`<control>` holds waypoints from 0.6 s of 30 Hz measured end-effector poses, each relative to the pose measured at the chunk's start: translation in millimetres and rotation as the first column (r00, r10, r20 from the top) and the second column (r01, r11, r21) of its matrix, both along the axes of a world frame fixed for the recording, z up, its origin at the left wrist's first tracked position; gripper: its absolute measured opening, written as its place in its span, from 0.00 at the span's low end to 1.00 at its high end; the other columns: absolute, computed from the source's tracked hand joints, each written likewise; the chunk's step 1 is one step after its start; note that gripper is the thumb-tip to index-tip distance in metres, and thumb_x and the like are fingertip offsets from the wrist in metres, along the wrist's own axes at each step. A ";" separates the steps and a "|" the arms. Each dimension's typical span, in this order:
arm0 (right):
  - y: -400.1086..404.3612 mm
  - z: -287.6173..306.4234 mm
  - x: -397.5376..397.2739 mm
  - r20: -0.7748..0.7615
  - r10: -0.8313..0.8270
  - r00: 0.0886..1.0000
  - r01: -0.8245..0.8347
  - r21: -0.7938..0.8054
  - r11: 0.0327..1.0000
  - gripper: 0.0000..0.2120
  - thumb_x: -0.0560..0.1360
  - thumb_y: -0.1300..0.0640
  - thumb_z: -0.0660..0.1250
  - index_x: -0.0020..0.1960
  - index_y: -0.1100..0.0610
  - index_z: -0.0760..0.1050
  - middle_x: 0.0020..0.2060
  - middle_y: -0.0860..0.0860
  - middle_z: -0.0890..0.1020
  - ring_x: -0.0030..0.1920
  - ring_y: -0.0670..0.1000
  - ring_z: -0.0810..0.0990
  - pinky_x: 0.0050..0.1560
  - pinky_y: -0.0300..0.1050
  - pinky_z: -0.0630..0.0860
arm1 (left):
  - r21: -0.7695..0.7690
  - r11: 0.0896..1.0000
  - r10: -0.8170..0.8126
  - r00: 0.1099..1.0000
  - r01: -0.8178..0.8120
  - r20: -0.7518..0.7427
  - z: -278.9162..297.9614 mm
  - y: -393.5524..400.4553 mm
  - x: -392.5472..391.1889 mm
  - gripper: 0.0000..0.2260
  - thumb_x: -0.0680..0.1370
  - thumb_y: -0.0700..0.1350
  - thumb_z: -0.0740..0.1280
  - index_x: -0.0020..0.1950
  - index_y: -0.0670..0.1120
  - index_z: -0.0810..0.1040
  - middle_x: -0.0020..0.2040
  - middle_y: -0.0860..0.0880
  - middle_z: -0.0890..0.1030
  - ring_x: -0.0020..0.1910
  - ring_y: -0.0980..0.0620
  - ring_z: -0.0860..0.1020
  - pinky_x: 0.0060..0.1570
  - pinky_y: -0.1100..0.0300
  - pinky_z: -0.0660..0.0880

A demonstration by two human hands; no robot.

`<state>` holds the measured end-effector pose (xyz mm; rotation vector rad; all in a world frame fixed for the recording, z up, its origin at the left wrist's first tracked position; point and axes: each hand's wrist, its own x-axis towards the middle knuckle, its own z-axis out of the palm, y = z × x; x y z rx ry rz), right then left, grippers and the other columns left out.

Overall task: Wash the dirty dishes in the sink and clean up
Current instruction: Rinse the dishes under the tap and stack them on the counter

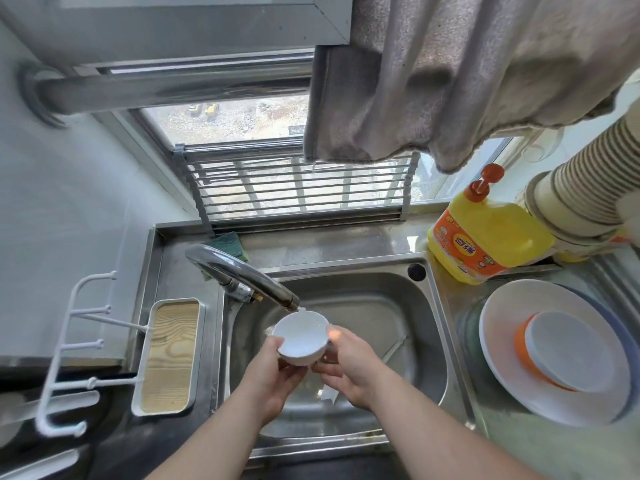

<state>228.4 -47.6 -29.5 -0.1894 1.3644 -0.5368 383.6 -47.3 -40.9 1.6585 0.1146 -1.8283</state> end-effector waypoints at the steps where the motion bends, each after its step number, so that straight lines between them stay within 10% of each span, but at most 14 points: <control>1: 3.3 0.4 0.3 0.002 0.030 1.000 -0.029 -0.004 1.000 0.12 0.85 0.48 0.58 0.63 0.45 0.78 0.60 0.53 0.83 0.55 0.58 0.85 0.53 0.50 0.78 | -0.024 0.998 -0.056 0.998 0.057 0.043 0.5 2.4 1.4 0.12 0.83 0.44 0.61 0.63 0.40 0.77 0.55 0.35 0.81 0.52 0.39 0.82 0.49 0.49 0.81; 9: 36.9 -5.1 -44.5 -0.020 -0.018 1.000 0.018 -0.024 1.000 0.12 0.86 0.53 0.60 0.64 0.43 0.80 0.61 0.56 0.83 0.52 0.60 0.85 0.62 0.61 0.79 | -0.084 0.942 -0.322 0.945 0.325 0.048 15.8 6.0 -22.4 0.18 0.81 0.35 0.58 0.65 0.45 0.80 0.60 0.36 0.81 0.53 0.38 0.83 0.54 0.45 0.84; 18: 7.7 1.4 -17.1 0.038 -0.184 0.982 0.186 -0.067 0.980 0.14 0.87 0.55 0.59 0.67 0.44 0.78 0.62 0.56 0.83 0.55 0.59 0.86 0.55 0.57 0.83 | -0.093 0.978 -0.191 0.981 0.187 -0.032 21.4 -8.1 -12.3 0.15 0.86 0.49 0.61 0.66 0.40 0.78 0.53 0.38 0.85 0.50 0.38 0.85 0.53 0.45 0.82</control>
